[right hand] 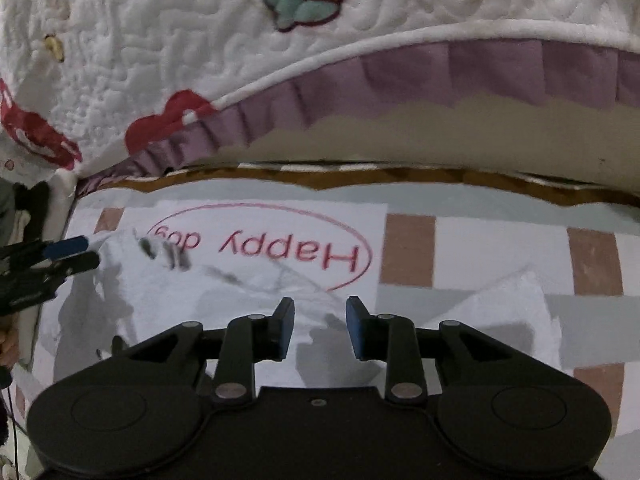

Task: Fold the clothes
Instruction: 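Grasp the T-shirt hem with the left gripper while the right gripper approaches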

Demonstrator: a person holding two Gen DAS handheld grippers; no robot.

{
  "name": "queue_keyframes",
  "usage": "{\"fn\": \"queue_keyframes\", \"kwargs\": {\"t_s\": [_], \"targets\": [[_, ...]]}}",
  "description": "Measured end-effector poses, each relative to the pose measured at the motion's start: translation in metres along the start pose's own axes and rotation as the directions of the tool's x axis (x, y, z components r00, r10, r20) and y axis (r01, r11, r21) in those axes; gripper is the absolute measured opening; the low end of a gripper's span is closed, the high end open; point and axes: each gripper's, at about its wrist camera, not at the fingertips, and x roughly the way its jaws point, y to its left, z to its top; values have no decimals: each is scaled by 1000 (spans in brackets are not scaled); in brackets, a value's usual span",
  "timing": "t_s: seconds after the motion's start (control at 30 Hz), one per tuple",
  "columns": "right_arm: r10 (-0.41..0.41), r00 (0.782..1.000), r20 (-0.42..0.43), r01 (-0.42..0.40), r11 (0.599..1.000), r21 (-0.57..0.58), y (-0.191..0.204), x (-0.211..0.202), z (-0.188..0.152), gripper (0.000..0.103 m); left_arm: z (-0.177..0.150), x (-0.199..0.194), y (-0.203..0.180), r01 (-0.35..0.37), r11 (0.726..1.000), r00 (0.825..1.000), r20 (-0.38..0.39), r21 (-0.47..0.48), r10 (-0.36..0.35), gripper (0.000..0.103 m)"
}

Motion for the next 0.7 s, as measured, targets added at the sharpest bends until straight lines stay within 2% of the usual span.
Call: {"fn": "queue_keyframes", "kwargs": {"t_s": [0.1, 0.17, 0.23, 0.3, 0.33, 0.47, 0.53, 0.63, 0.7], "targets": [[32, 999, -25, -32, 999, -6, -5, 9, 13, 34, 9, 20, 10, 23, 999, 1000, 19, -39, -23, 44], [41, 998, -55, -41, 999, -6, -3, 22, 20, 34, 12, 31, 16, 63, 995, 998, 11, -72, -62, 49], [51, 996, -70, -52, 999, -5, -1, 35, 23, 34, 6, 31, 14, 87, 994, 996, 2, -69, -87, 54], [64, 994, -84, -65, 998, -4, 2, 48, 25, 34, -1, 31, 13, 111, 992, 994, -8, -66, -112, 54], [70, 994, -90, -70, 998, -3, 4, 55, 24, 34, -4, 31, 12, 123, 990, 992, -13, -64, -124, 51], [101, 990, -100, -101, 995, 0, 11, 73, 23, 40, -17, 32, 8, 171, 984, 984, -32, -58, -173, 9], [116, 989, -91, -116, 993, 5, 15, 79, 21, 50, -24, 32, 6, 195, 979, 979, -42, -55, -198, 9], [114, 989, -91, -116, 993, -15, 22, 86, 15, 53, -41, -1, -5, 201, 979, 979, 35, -35, -200, 9], [90, 993, -78, -96, 992, -77, 31, 87, 6, 54, -58, -21, -16, 199, 980, 978, 62, -7, -198, 9]]}}
